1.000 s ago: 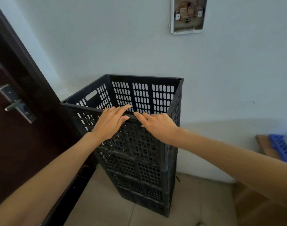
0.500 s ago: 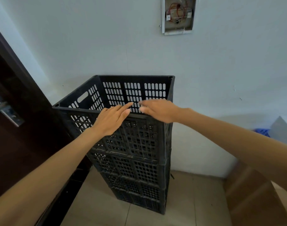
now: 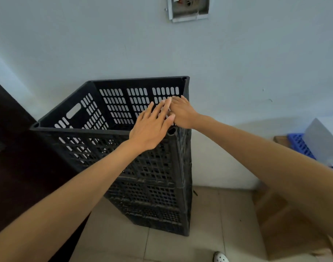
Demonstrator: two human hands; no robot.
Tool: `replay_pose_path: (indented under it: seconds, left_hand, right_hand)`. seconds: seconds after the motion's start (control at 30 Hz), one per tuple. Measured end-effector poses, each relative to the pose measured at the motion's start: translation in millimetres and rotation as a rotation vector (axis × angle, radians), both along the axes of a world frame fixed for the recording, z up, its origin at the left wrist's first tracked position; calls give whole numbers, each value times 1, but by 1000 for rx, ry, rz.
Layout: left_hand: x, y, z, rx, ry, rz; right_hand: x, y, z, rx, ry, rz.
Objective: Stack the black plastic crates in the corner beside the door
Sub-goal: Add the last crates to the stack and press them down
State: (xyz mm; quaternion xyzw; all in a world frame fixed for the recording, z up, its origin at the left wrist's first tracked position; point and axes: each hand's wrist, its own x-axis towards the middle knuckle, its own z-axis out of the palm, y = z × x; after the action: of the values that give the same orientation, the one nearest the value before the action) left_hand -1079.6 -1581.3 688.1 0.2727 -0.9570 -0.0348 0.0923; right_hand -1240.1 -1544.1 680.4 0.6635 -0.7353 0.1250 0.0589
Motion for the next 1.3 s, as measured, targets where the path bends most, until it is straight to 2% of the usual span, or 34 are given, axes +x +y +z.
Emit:
replay_pose_path:
  seconds: [0.1, 0.23, 0.3, 0.4, 0.5, 0.63, 0.73, 0.9, 1.07, 1.17, 1.3]
  left_hand:
    - [4, 4, -2, -27, -4, -2]
    - [3, 5, 4, 56, -18, 4]
    - [7, 7, 8, 122, 15, -19]
    - [11, 0, 7, 150, 85, 1]
    - [5, -5, 12, 381, 127, 77]
    - [-11, -24, 18, 461, 206, 11]
    - [-37, -59, 24, 330, 177, -4]
    - [-91, -136, 30, 163, 84, -63]
    - [-124, -200, 17, 108, 38, -63]
    - [-126, -217, -3, -28, -57, -112]
    - [-127, -220, -18, -70, -43, -104]
  right_hand:
    - [2, 5, -1, -71, 92, 37]
    - [8, 7, 12, 25, 69, 37]
    - [7, 12, 18, 71, -35, 46]
    - [-1, 16, 16, 31, -175, 35]
    - [-15, 16, 8, -18, -312, -53]
    - [-48, -4, 9, -21, -377, -135]
    - [-73, -33, 19, -3, -358, -153]
    - [-111, -87, 25, 65, -154, -48]
    - [-134, -135, 21, 193, -14, 52]
    - [-136, -144, 15, 261, 56, 61]
    - [-137, -146, 19, 324, 85, 57]
